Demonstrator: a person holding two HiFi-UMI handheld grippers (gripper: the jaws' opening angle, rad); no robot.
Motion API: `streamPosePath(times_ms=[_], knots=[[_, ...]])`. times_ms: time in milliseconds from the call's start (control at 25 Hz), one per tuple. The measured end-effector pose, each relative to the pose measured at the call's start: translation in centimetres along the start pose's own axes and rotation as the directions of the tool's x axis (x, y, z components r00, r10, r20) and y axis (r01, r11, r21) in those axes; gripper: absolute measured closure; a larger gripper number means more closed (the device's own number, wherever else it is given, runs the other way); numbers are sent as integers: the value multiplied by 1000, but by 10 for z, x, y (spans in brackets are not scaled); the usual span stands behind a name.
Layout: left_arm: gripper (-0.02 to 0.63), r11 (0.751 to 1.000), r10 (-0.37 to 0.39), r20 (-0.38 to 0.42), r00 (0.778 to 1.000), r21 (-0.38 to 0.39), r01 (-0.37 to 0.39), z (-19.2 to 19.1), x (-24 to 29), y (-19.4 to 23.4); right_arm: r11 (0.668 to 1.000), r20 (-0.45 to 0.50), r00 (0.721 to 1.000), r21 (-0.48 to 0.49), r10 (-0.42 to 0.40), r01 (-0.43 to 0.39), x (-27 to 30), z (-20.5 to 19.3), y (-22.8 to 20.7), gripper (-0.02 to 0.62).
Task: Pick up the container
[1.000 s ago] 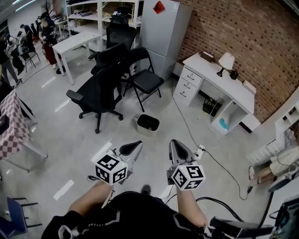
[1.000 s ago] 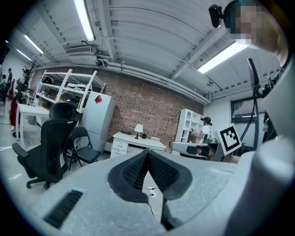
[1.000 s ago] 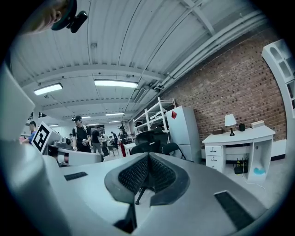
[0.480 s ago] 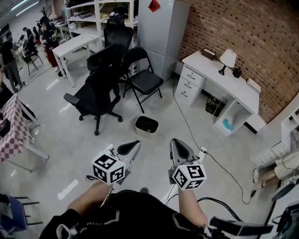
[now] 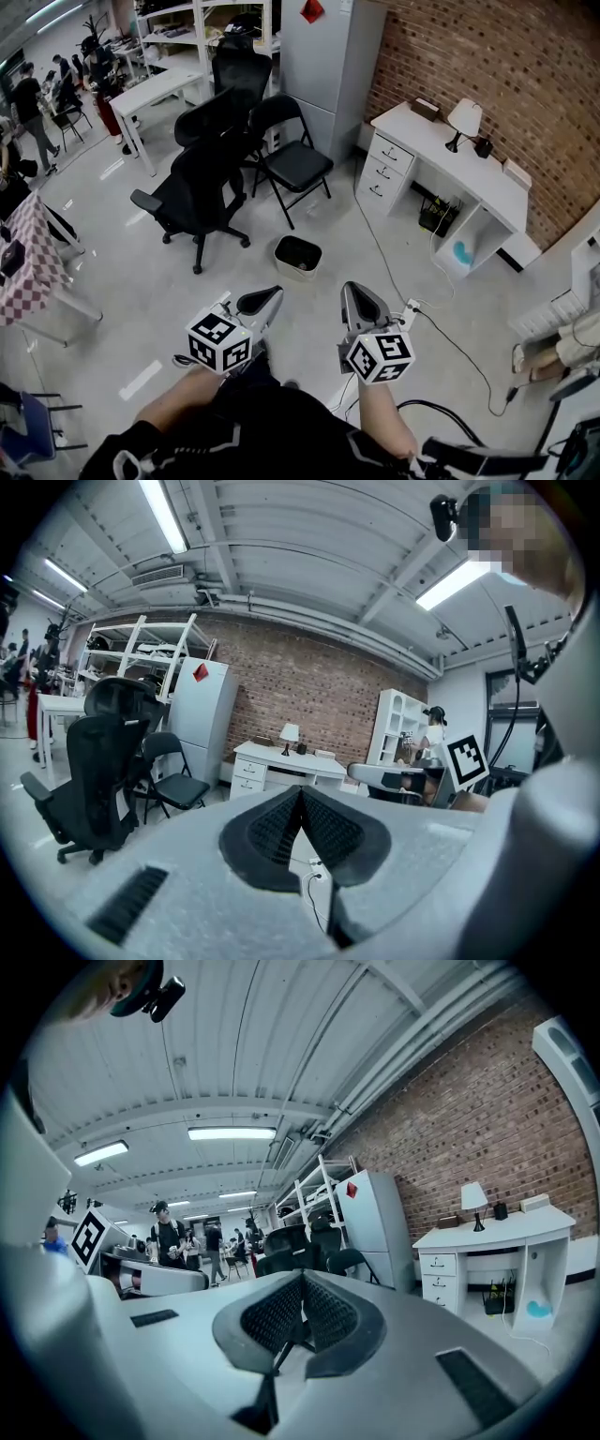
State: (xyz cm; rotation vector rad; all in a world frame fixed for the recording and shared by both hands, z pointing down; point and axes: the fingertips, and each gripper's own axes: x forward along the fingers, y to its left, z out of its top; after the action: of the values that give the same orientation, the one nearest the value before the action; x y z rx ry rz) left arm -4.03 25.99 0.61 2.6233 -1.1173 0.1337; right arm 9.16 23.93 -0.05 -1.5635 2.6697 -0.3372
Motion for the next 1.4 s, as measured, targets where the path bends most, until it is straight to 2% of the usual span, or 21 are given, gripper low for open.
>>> streamPosePath(times_ms=[200, 440, 920, 1240, 1400], knots=[[597, 1000, -12, 0, 1000, -23, 12, 0, 20, 20, 1000, -9, 1000, -11, -21, 21, 18, 1, -13, 588], [597, 998, -50, 20, 999, -27, 51, 17, 54, 54, 998, -7, 999, -33, -54, 53, 54, 14, -31, 588], [598, 996, -58, 19, 998, -71, 60, 37, 117, 155, 996, -62, 998, -82, -31, 26, 165, 16, -51, 588], [597, 993, -90, 16, 996, -74, 91, 59, 146, 206, 997, -70, 995, -55, -65, 62, 222, 24, -63, 588], [598, 990, -107, 28, 994, -86, 109, 72, 158, 231, 989, -106, 988, -103, -112, 101, 246, 27, -70, 588]])
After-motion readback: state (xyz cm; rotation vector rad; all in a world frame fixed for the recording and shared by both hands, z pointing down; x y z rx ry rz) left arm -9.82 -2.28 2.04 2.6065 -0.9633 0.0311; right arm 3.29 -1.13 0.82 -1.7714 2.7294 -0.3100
